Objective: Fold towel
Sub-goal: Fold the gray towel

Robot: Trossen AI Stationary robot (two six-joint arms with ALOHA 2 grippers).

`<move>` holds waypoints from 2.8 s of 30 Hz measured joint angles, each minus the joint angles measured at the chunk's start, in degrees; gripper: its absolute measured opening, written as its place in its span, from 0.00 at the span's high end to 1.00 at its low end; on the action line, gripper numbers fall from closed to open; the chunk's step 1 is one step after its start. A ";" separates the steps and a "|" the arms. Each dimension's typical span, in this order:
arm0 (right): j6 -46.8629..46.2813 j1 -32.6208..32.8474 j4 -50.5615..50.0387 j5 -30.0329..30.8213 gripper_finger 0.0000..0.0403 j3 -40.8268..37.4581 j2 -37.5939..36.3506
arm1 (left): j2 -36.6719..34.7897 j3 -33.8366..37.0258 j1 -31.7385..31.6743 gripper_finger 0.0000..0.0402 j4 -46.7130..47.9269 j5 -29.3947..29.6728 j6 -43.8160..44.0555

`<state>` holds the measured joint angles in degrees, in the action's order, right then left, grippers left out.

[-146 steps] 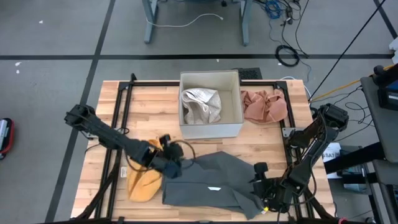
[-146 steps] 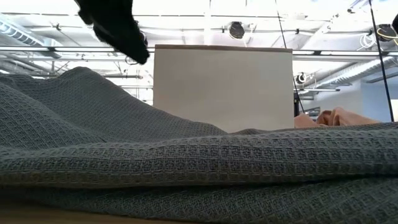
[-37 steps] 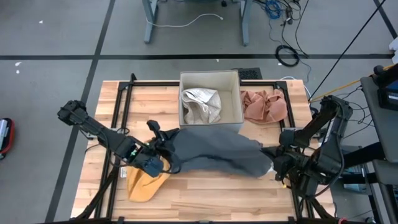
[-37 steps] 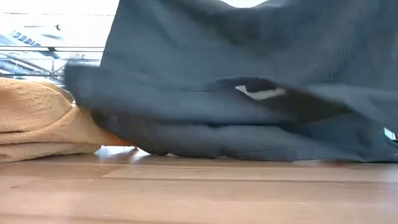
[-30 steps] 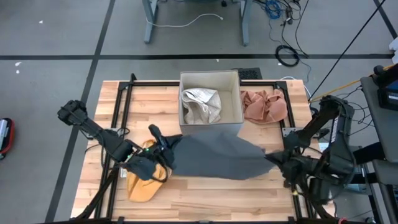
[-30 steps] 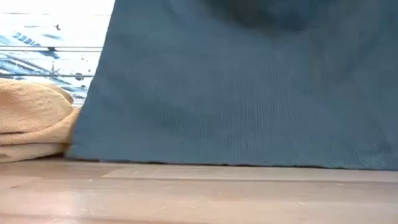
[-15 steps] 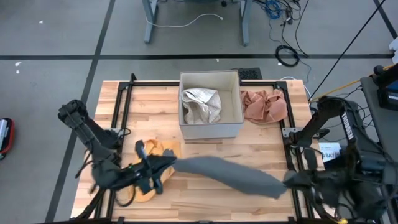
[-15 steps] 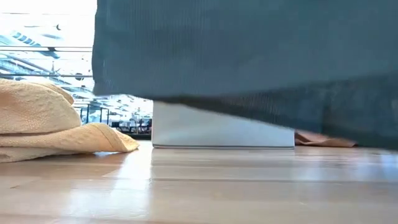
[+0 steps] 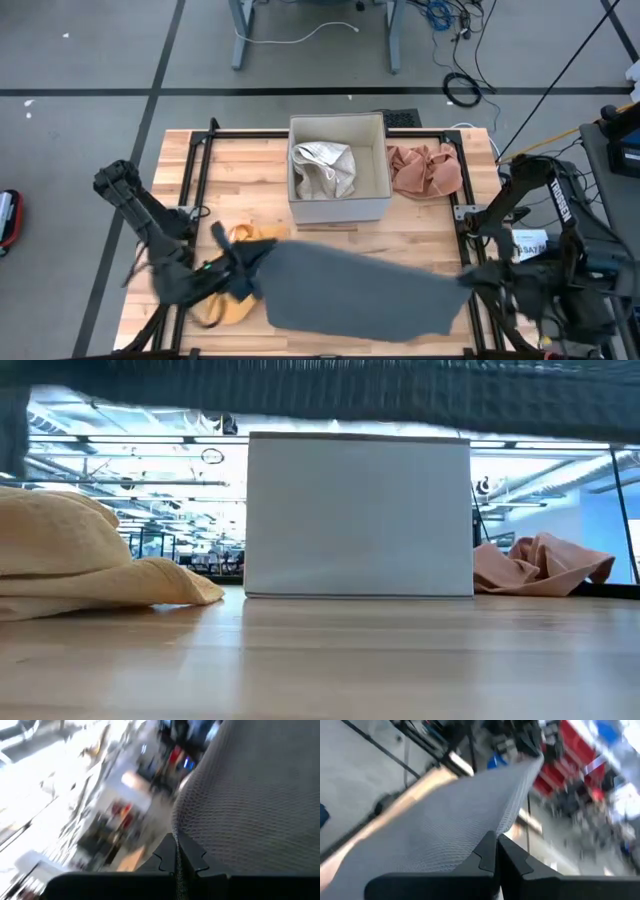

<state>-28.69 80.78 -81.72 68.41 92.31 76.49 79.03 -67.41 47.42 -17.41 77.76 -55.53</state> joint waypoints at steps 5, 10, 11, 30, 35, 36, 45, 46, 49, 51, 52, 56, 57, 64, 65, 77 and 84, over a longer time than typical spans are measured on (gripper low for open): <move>-14.30 -4.45 -7.32 -8.01 1.00 -5.14 -0.80 | 0.16 0.02 -6.41 1.00 19.50 -1.39 18.76; -19.85 -9.51 -7.12 -14.81 1.00 -11.53 -1.07 | 1.39 0.02 -13.47 1.00 33.85 -7.05 33.23; -21.04 -10.32 -6.66 -15.87 1.00 -12.97 -0.95 | 1.51 0.02 -14.43 1.00 35.61 -7.05 34.44; -36.89 -15.11 -4.68 -19.37 0.53 -29.72 -0.92 | 2.51 0.04 -27.57 1.00 45.94 -16.89 42.01; -28.74 -15.08 6.76 -19.36 0.52 -29.71 -0.92 | 2.48 0.04 -28.87 0.99 46.07 -17.36 42.09; -25.58 -15.07 10.61 -19.43 0.53 -29.93 -0.93 | 2.48 0.04 -29.07 0.98 46.08 -17.38 41.99; -14.52 -16.24 37.02 -24.90 0.61 -40.74 -0.92 | 2.48 0.04 -28.98 0.79 46.20 -15.73 41.93; -14.60 -16.38 39.21 -25.41 0.61 -42.18 -0.92 | 2.48 0.04 -28.98 0.77 46.31 -14.72 41.84; -13.43 -16.83 48.09 -26.42 0.63 -46.41 -0.92 | 2.48 0.04 -28.96 0.71 46.82 -11.45 41.51; -11.23 -17.25 55.05 -26.83 0.64 -48.96 -0.92 | 2.48 0.04 -28.96 0.68 47.29 -9.16 41.49; -10.11 -17.43 58.53 -26.91 0.65 -50.25 -0.92 | 2.48 0.04 -28.96 0.67 47.39 -7.93 41.47; -7.77 -18.29 67.36 -28.29 0.66 -54.45 -0.92 | 2.46 0.04 -28.98 0.64 47.43 -3.06 41.45; -7.90 -18.48 68.24 -28.29 0.66 -55.28 -0.92 | 2.46 0.04 -28.98 0.63 47.42 -2.31 41.45; -9.10 -19.00 68.73 -28.29 0.67 -57.29 -0.85 | 2.42 0.04 -28.15 0.63 45.19 -7.20 43.06; -9.38 -19.00 68.74 -28.29 0.67 -57.43 -0.70 | 2.42 0.04 -27.91 0.63 44.16 -11.97 44.28; -12.54 -19.48 70.02 -30.65 0.67 -58.09 8.83 | 14.74 0.02 -25.70 0.63 35.43 -53.14 52.96; -18.04 -20.40 66.40 -31.46 0.67 -58.09 12.46 | 22.10 0.08 -25.26 0.63 35.48 -55.62 52.66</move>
<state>-46.73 60.39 -15.32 36.95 34.22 88.95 101.13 -67.33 22.16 18.07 22.14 -2.87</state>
